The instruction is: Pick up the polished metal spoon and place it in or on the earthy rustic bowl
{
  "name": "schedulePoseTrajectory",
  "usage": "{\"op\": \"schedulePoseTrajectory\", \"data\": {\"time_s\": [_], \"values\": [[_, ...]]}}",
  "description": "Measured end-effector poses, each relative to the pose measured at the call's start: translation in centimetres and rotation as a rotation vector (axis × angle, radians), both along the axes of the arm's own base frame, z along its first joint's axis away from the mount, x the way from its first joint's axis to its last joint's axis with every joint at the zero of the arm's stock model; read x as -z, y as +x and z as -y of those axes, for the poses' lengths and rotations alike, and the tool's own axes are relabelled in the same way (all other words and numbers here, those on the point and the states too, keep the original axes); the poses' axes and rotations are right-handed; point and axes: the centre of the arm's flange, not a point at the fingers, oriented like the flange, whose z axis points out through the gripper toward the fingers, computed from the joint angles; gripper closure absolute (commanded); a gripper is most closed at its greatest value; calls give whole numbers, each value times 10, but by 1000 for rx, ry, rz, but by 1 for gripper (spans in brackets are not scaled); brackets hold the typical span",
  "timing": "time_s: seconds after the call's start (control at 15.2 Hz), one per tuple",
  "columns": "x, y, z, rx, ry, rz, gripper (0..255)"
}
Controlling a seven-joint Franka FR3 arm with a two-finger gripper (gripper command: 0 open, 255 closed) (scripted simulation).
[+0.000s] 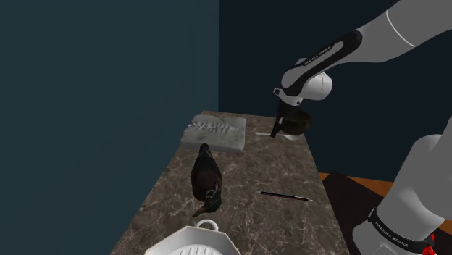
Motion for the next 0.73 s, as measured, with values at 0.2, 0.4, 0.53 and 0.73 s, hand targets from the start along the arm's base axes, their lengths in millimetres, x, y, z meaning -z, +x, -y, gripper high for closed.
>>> {"op": "schedulePoseTrajectory", "data": {"time_s": [0.2,0.4,0.53,0.73], "values": [[-17,1,-1,0,0,0,255],[-33,1,-1,0,0,0,255],[-43,1,1,0,0,0,255],[-59,1,-1,0,0,0,255]]}}
